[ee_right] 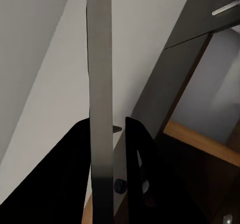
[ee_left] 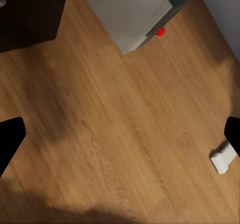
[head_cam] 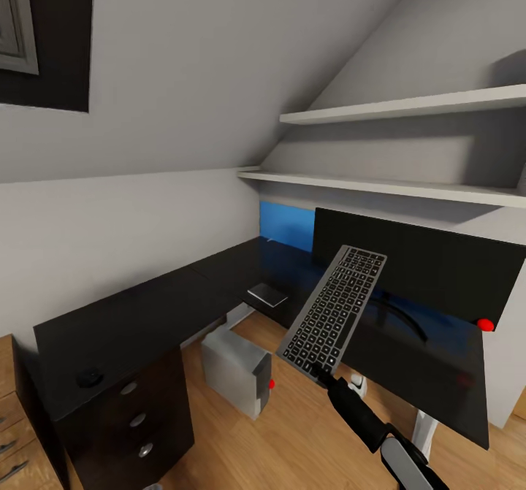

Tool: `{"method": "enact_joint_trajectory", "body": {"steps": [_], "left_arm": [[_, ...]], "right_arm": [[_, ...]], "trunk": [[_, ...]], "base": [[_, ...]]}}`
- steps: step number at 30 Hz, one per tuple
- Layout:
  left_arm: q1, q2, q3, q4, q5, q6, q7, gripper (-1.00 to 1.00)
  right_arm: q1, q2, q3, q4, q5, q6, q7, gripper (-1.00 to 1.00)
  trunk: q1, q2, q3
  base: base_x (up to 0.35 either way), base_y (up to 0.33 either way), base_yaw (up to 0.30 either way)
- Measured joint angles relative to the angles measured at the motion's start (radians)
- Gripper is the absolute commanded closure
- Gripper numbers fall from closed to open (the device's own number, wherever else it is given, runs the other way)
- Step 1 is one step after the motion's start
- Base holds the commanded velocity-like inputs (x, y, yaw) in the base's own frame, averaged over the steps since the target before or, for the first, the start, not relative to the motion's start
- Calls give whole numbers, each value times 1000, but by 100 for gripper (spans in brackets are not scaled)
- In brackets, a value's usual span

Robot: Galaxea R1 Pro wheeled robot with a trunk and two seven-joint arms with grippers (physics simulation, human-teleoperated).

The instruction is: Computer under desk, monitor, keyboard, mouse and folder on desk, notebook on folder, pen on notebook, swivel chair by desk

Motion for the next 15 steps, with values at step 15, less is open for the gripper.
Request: {"method": "enact_joint_trajectory", "body": {"steps": [15], "left_arm": [[0, 0, 0, 14, 1, 0, 1, -100]], "right_arm": [[0, 88, -12, -1, -9, -168, -65, 100]], "trunk": [[0, 0, 0]], "base": [[0, 0, 0]]}}
